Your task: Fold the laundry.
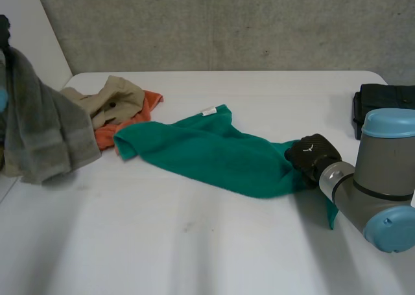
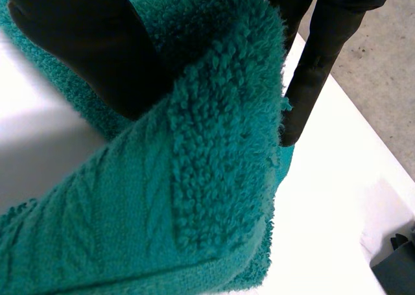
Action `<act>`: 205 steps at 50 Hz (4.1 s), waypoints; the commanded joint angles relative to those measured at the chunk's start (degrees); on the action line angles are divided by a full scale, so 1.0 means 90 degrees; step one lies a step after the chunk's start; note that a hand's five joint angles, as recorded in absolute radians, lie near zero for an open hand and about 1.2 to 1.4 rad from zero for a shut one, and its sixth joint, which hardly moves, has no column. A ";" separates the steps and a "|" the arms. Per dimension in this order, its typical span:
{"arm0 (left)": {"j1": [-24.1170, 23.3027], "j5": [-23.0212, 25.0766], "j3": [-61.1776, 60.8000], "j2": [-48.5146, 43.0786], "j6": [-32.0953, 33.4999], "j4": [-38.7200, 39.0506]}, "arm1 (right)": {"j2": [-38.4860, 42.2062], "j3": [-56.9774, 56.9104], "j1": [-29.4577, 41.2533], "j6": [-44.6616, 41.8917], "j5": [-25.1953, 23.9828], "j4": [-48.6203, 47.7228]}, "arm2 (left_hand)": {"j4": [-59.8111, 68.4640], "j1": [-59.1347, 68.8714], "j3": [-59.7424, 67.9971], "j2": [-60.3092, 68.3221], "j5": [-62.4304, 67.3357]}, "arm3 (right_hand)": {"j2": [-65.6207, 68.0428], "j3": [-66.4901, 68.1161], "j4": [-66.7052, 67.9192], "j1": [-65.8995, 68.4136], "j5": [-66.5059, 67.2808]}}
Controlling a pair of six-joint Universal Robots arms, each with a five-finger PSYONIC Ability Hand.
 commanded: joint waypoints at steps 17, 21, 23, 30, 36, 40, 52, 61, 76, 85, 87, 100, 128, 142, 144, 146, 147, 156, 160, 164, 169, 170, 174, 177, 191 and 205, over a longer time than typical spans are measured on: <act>-0.1579 0.2180 -0.3803 0.1791 0.0198 0.1142 | -0.1890 -0.0019 -0.0127 0.0691 -0.0427 0.0832 | -0.3366 -0.2837 -0.3244 -0.3227 -0.3347 | 0.1390 0.1334 0.1278 0.1702 0.1438; -0.1961 0.2170 -0.3696 0.1147 0.0393 0.1035 | -0.2447 -0.0029 -0.0127 0.0945 -0.0729 0.1028 | -0.3366 -0.2837 -0.3244 -0.3227 -0.3347 | 0.1390 0.1334 0.1278 0.1702 0.1438; -0.2155 0.2132 -0.3540 0.0738 0.0568 0.0909 | -0.2778 -0.0029 -0.0107 0.1120 -0.0885 0.1106 | -0.3366 -0.2837 -0.3244 -0.3227 -0.3347 | 0.1390 0.1334 0.1278 0.1702 0.1438; -0.2703 0.2024 -0.2886 -0.0220 0.0813 0.0313 | -0.3561 -0.0078 -0.0068 0.1492 -0.1267 0.1165 | -0.3366 -0.2837 -0.3244 -0.3227 -0.3347 | 0.1390 0.1334 0.1278 0.1702 0.1438; -0.3201 0.1849 -0.2348 -0.0836 0.1018 -0.0449 | -0.3669 -0.0263 -0.0156 0.1717 -0.1374 0.1145 | -0.0603 -0.0075 -0.0481 -0.0464 -0.0584 | 0.1390 0.1334 0.1278 0.1702 0.1438; -0.3221 0.1234 -0.2065 -0.0837 0.1087 -0.0567 | -0.3367 -0.0400 -0.0429 0.1697 -0.1374 0.1165 | 0.4410 0.4939 0.4532 0.4550 0.4429 | 0.1390 0.1334 0.1278 0.1702 0.1438; -0.3084 0.0627 -0.1986 0.0968 0.0043 -0.0059 | -0.1727 -0.1756 -0.0956 0.1346 -0.0692 0.0638 | 0.4412 0.4940 0.4534 0.4551 0.4431 | 0.1390 0.1334 0.1278 0.1702 0.1438; -0.3328 0.0725 -0.3263 0.2686 -0.0652 -0.0907 | -0.0720 -0.3192 -0.1045 0.1248 -0.0232 0.1427 | 0.4412 0.4940 0.4534 0.4551 0.4431 | 0.1390 0.1334 0.1278 0.1702 0.1438; -0.3631 0.1495 -0.5648 0.4866 -0.1100 -0.1319 | -0.2068 -0.2460 -0.1728 0.0994 -0.0797 0.2444 | 0.4412 0.4940 0.4534 0.4551 0.4431 | 0.1390 0.1334 0.1278 0.1702 0.1438; -0.3846 0.1507 -0.5737 0.4038 -0.1550 -0.1241 | -0.0468 -0.3329 -0.1387 0.1385 -0.1199 0.1879 | 0.4412 0.4940 0.4534 0.4551 0.4431 | 0.1390 0.1334 0.1278 0.1702 0.1438; -0.3866 0.1361 -0.5649 0.3658 -0.1657 -0.1212 | 0.0184 -0.3563 -0.1193 0.1375 -0.1102 0.1431 | 0.4412 0.4940 0.4534 0.4551 0.4431 | 0.1390 0.1334 0.1278 0.1702 0.1438; -0.3866 0.0686 -0.4214 0.1488 -0.2048 -0.0791 | 0.2307 -0.4082 -0.0537 0.0916 -0.0594 -0.0884 | 0.3020 0.3549 0.3142 0.3160 0.3039 | -0.4984 -0.5040 -0.5096 -0.4672 -0.4936; -0.2246 0.1369 -0.6742 0.3217 -0.0194 0.0175 | -0.0925 -0.0490 -0.1981 -0.0089 -0.1383 0.2729 | -0.3366 -0.2837 -0.3244 -0.3227 -0.3347 | -0.4444 -0.4500 -0.4556 -0.4132 -0.4396; -0.1658 0.2658 -0.6635 0.2123 0.0872 0.0380 | -0.0398 0.1299 -0.2646 -0.0637 -0.2380 -0.0495 | -0.3366 -0.2837 -0.3244 -0.3227 -0.3347 | -0.4482 -0.4538 -0.4594 -0.4170 -0.4434; -0.1717 0.2717 -0.6615 0.2035 0.0901 0.0419 | -0.0310 0.1290 -0.2685 -0.0598 -0.2361 -0.0651 | -0.3366 -0.2837 -0.3244 -0.3227 -0.3347 | -0.3925 -0.3981 -0.4037 -0.3613 -0.3877; -0.1824 0.2698 -0.6567 0.1937 0.0969 0.0536 | -0.0241 0.1280 -0.2724 -0.0549 -0.2351 -0.0856 | -0.3366 -0.2837 -0.3244 -0.3227 -0.3347 | -0.1015 -0.1071 -0.1127 -0.0703 -0.0967; -0.1863 0.2659 -0.6567 0.1908 0.0979 0.0585 | -0.0241 0.1270 -0.2734 -0.0520 -0.2351 -0.0915 | -0.3366 -0.2837 -0.3244 -0.3227 -0.3347 | -0.0320 -0.0376 -0.0433 -0.0009 -0.0273; -0.2332 0.1839 -0.6488 0.1693 0.1184 0.1229 | -0.0534 0.1270 -0.2783 -0.0188 -0.2253 -0.0701 | 0.1171 0.1699 0.1293 0.1310 0.1190 | 0.1390 0.1334 0.1278 0.1702 0.1438; -0.2518 0.1478 -0.6498 0.1907 0.1165 0.1425 | -0.1070 0.1260 -0.2910 -0.0177 -0.2273 -0.0009 | 0.4412 0.4940 0.4534 0.4551 0.4431 | 0.1390 0.1334 0.1278 0.1702 0.1438; -0.2586 0.1224 -0.6644 0.2414 0.1077 0.1250 | -0.1520 0.1114 -0.2998 -0.0596 -0.2253 0.1152 | 0.4412 0.4940 0.4534 0.4551 0.4431 | 0.1390 0.1334 0.1278 0.1702 0.1438; -0.2596 0.1038 -0.6577 0.2611 0.1145 0.0899 | -0.1658 0.0705 -0.2998 -0.1542 -0.2176 0.2713 | 0.4412 0.4940 0.4534 0.4551 0.4431 | 0.1390 0.1334 0.1278 0.1702 0.1438; -0.2596 0.1028 -0.6547 0.2572 0.1174 0.0830 | -0.1609 0.0626 -0.2988 -0.1680 -0.2136 0.2920 | 0.4412 0.4940 0.4534 0.4551 0.4431 | 0.1390 0.1334 0.1278 0.1702 0.1438; -0.2547 0.0960 -0.6061 0.2056 0.1525 0.0421 | -0.1035 0.0042 -0.2716 -0.2335 -0.1815 0.3722 | 0.4412 0.4940 0.4534 0.4551 0.4431 | 0.1390 0.1334 0.1278 0.1702 0.1438; -0.2567 0.0882 -0.5263 0.1694 0.1614 0.0196 | -0.0585 -0.0485 -0.2345 -0.2239 -0.1551 0.3539 | 0.4412 0.4940 0.4534 0.4551 0.4431 | 0.1390 0.1334 0.1278 0.1702 0.1438; -0.2772 0.0433 0.0597 0.1195 0.0511 0.0721 | 0.0257 -0.4928 -0.1680 0.1401 0.0313 -0.1515 | 0.4412 0.4940 0.4534 0.4551 0.4431 | 0.1390 0.1334 0.1278 0.1702 0.1438; -0.2587 -0.0065 -0.0539 0.1682 0.0432 0.0946 | 0.0120 -0.4962 -0.1465 0.1756 -0.0456 -0.1404 | 0.4412 0.4940 0.4534 0.4551 0.4431 | 0.1390 0.1334 0.1278 0.1702 0.1438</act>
